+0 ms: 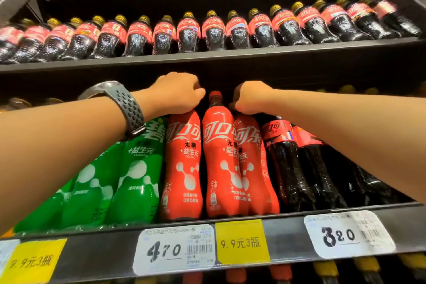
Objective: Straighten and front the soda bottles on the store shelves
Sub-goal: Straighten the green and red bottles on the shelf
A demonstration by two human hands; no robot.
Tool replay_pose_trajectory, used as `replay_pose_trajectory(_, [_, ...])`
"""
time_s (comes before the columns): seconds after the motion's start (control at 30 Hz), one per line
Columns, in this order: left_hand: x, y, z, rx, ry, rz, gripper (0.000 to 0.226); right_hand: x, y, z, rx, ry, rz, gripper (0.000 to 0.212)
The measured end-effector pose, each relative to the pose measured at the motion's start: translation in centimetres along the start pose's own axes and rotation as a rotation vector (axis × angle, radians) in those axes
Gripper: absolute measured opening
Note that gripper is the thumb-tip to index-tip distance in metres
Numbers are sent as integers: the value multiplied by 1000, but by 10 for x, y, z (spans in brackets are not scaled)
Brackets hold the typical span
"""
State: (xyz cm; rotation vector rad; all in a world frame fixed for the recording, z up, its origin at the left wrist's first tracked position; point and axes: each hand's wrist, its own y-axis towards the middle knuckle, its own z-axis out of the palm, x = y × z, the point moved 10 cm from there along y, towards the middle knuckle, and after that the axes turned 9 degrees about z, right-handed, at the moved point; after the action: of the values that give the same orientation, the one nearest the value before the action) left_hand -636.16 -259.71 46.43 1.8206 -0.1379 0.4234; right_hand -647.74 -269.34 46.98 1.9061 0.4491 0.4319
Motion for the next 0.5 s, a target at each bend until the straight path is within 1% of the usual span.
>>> replay_pose_trajectory(0.07, [-16, 1, 2, -27, -34, 42, 46, -1, 1, -2, -3, 51, 5, 36])
replay_pose_trajectory(0.17, [-25, 4, 13, 10, -39, 36, 58, -7, 3, -5, 2, 159, 24, 35])
replay_pose_trajectory(0.23, [-24, 6, 13, 1, -47, 8, 54, -11, 4, -6, -3, 195, 30, 35])
replay_pose_trajectory(0.37, [-16, 8, 10, -34, -136, -78, 38, -12, 3, -13, -28, 246, 20, 32])
replay_pose_trajectory(0.5, [-10, 9, 10, -38, -228, -154, 38, -14, 2, -21, -33, 290, 2, 32])
